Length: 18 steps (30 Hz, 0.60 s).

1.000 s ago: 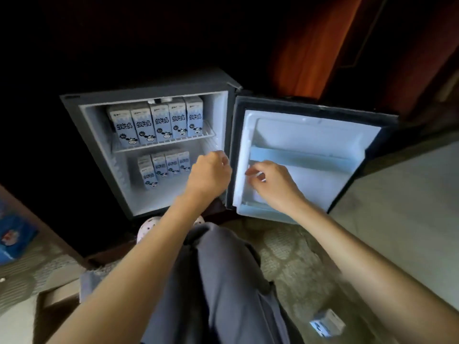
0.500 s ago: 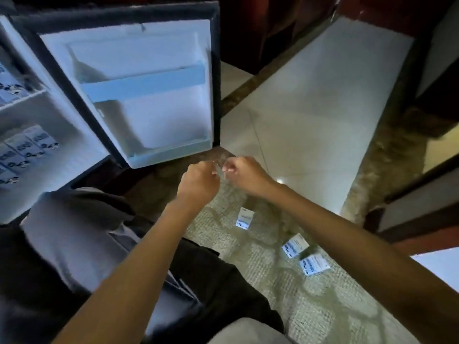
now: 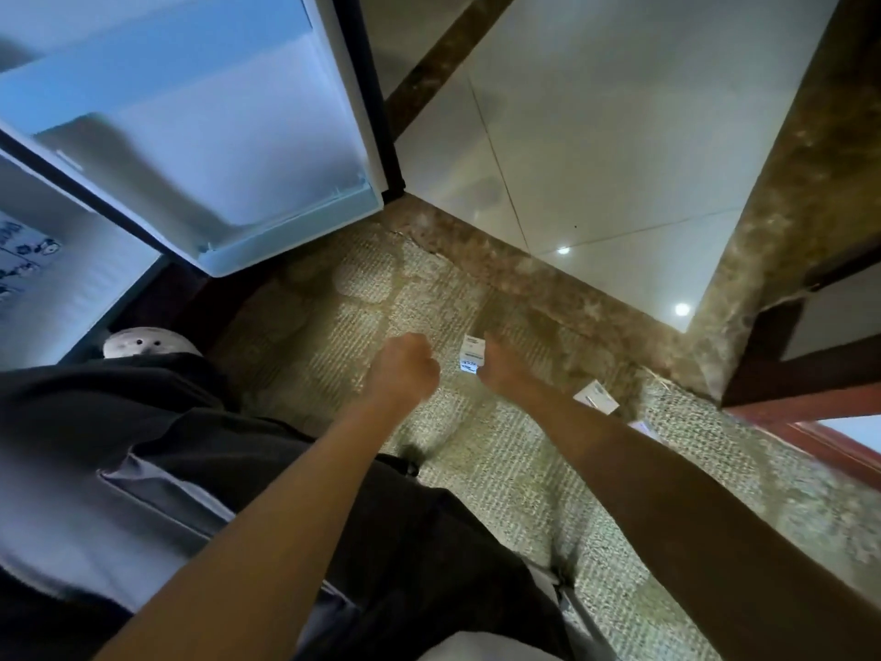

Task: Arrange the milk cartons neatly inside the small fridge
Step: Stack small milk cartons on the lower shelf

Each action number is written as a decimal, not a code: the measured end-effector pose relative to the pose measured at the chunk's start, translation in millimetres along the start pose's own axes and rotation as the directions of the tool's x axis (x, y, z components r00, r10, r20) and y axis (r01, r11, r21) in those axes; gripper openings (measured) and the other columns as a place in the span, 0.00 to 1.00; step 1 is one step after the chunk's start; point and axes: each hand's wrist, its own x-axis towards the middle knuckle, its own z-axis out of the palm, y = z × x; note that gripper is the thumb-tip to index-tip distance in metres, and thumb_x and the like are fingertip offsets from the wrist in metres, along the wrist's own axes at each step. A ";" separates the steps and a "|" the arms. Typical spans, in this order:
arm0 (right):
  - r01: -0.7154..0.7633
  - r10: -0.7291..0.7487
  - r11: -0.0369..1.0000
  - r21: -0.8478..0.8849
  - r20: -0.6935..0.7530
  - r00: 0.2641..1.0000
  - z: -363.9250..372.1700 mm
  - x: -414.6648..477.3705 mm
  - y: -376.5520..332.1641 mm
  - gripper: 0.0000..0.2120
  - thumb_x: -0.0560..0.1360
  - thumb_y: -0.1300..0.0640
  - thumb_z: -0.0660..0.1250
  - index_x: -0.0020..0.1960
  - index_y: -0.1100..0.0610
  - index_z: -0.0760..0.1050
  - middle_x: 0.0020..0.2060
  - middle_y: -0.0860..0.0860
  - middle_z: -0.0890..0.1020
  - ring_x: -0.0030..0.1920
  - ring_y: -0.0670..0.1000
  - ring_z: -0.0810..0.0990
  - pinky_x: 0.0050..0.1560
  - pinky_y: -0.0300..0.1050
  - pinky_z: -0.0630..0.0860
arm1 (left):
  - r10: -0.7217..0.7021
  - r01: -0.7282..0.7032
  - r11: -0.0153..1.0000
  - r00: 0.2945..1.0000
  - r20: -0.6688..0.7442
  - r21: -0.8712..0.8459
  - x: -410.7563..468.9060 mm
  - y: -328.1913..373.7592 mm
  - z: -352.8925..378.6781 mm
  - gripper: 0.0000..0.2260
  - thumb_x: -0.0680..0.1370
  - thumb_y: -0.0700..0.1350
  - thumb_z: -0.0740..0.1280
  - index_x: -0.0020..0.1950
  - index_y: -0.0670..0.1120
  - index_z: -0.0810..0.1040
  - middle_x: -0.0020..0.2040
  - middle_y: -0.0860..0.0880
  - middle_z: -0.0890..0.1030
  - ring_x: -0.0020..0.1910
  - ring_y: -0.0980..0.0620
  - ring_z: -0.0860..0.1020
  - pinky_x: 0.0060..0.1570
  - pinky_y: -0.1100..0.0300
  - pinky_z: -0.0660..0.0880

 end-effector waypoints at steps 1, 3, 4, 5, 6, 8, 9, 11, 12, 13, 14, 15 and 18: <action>0.012 -0.011 0.999 -0.032 0.010 1.000 3.4 5.4 1.1 0.28 0.76 0.62 0.61 0.74 0.60 0.56 0.70 0.60 0.65 0.67 0.61 0.69 0.66 0.52 0.69 | 0.002 -0.002 1.000 1.000 -0.001 0.001 3.4 -2.6 2.8 0.12 0.79 0.37 0.57 0.58 0.39 0.77 0.52 0.42 0.77 0.44 0.49 0.74 0.42 0.59 0.74; 0.017 -0.016 0.996 -0.091 0.020 1.000 8.6 14.2 1.9 0.28 0.77 0.62 0.61 0.74 0.58 0.55 0.71 0.59 0.65 0.67 0.60 0.69 0.65 0.51 0.69 | 0.001 -0.001 1.000 1.000 0.009 -0.009 7.7 -7.1 8.7 0.12 0.78 0.37 0.57 0.57 0.39 0.77 0.49 0.44 0.76 0.45 0.49 0.75 0.41 0.59 0.76; 0.015 -0.013 0.993 -0.116 0.012 1.000 10.2 17.7 1.9 0.27 0.77 0.63 0.60 0.74 0.58 0.56 0.71 0.59 0.65 0.67 0.60 0.70 0.64 0.51 0.69 | -0.003 0.003 1.000 1.000 0.016 -0.020 8.9 -8.9 11.9 0.12 0.78 0.36 0.57 0.56 0.39 0.77 0.51 0.43 0.78 0.45 0.47 0.77 0.43 0.56 0.78; 0.010 -0.010 0.990 -0.141 -0.003 1.000 11.2 21.8 1.5 0.27 0.77 0.63 0.60 0.74 0.58 0.56 0.70 0.59 0.66 0.67 0.60 0.70 0.64 0.51 0.70 | -0.009 0.010 0.999 1.000 0.027 -0.030 10.4 -10.8 14.7 0.12 0.78 0.36 0.57 0.56 0.39 0.77 0.52 0.42 0.79 0.46 0.46 0.78 0.45 0.53 0.79; 0.008 -0.011 0.986 -0.168 -0.017 1.000 13.2 25.2 1.1 0.26 0.78 0.63 0.59 0.74 0.59 0.57 0.69 0.60 0.67 0.67 0.60 0.71 0.64 0.51 0.70 | -0.016 0.018 0.999 0.999 0.042 -0.039 10.8 -12.6 17.1 0.12 0.78 0.35 0.57 0.57 0.38 0.77 0.53 0.40 0.79 0.46 0.44 0.79 0.46 0.52 0.79; 0.004 -0.016 0.975 -0.222 -0.051 0.999 18.9 28.5 0.8 0.24 0.78 0.63 0.60 0.72 0.61 0.59 0.66 0.60 0.71 0.65 0.59 0.73 0.61 0.50 0.72 | -0.028 0.031 0.999 0.997 0.074 -0.045 11.3 -16.7 20.6 0.13 0.78 0.35 0.58 0.58 0.38 0.77 0.54 0.38 0.79 0.47 0.40 0.79 0.44 0.53 0.77; 0.005 -0.022 0.972 -0.237 -0.071 0.997 22.1 28.4 0.8 0.24 0.77 0.63 0.61 0.72 0.61 0.60 0.65 0.60 0.72 0.63 0.59 0.74 0.59 0.50 0.73 | -0.032 0.037 0.998 0.996 0.083 -0.051 12.0 -19.1 21.4 0.13 0.78 0.36 0.58 0.59 0.38 0.77 0.55 0.38 0.79 0.49 0.39 0.79 0.42 0.56 0.75; 0.018 -0.040 0.975 -0.221 -0.096 0.995 29.0 25.5 1.8 0.26 0.77 0.63 0.63 0.72 0.61 0.59 0.64 0.61 0.72 0.61 0.59 0.76 0.56 0.49 0.75 | -0.044 0.052 0.994 0.995 0.088 -0.093 13.3 -24.6 23.0 0.12 0.78 0.36 0.59 0.59 0.38 0.77 0.55 0.37 0.79 0.48 0.39 0.79 0.39 0.59 0.71; 0.035 -0.055 0.981 -0.188 -0.102 0.993 31.5 23.0 2.7 0.27 0.76 0.62 0.64 0.72 0.61 0.58 0.63 0.61 0.72 0.60 0.59 0.76 0.55 0.49 0.75 | -0.048 0.058 0.991 0.995 0.083 -0.121 14.5 -27.2 23.7 0.12 0.78 0.36 0.60 0.58 0.38 0.78 0.54 0.37 0.79 0.44 0.41 0.79 0.39 0.60 0.70; 0.053 -0.069 0.988 -0.148 -0.104 0.992 32.8 20.6 3.5 0.27 0.76 0.62 0.65 0.71 0.60 0.59 0.63 0.61 0.73 0.60 0.60 0.76 0.54 0.50 0.75 | -0.049 0.060 0.988 0.996 0.078 -0.139 15.7 -30.0 24.3 0.11 0.78 0.36 0.60 0.57 0.38 0.78 0.54 0.38 0.80 0.41 0.44 0.77 0.40 0.61 0.70; 0.071 -0.083 0.992 -0.108 -0.104 0.991 33.2 18.1 4.1 0.26 0.75 0.62 0.66 0.70 0.60 0.61 0.61 0.61 0.74 0.59 0.60 0.76 0.54 0.50 0.75 | -0.048 0.058 0.988 0.996 0.073 -0.145 16.5 -32.8 24.8 0.11 0.78 0.36 0.61 0.57 0.38 0.78 0.55 0.38 0.80 0.40 0.47 0.75 0.40 0.61 0.70; 0.087 -0.095 0.993 -0.075 -0.103 0.990 32.5 15.4 4.4 0.25 0.74 0.61 0.67 0.68 0.60 0.63 0.60 0.61 0.75 0.59 0.60 0.76 0.54 0.50 0.75 | -0.045 0.055 0.988 0.996 0.071 -0.142 16.8 -35.3 25.1 0.11 0.78 0.36 0.61 0.58 0.38 0.78 0.55 0.39 0.80 0.41 0.49 0.74 0.41 0.62 0.70; 0.126 -0.123 0.992 0.019 -0.129 0.984 29.9 5.6 4.8 0.23 0.72 0.60 0.70 0.64 0.61 0.67 0.58 0.61 0.78 0.58 0.61 0.77 0.54 0.50 0.75 | -0.036 0.047 0.987 0.996 0.081 -0.151 16.4 -37.5 23.1 0.11 0.77 0.36 0.62 0.59 0.39 0.77 0.57 0.40 0.79 0.43 0.50 0.73 0.41 0.62 0.70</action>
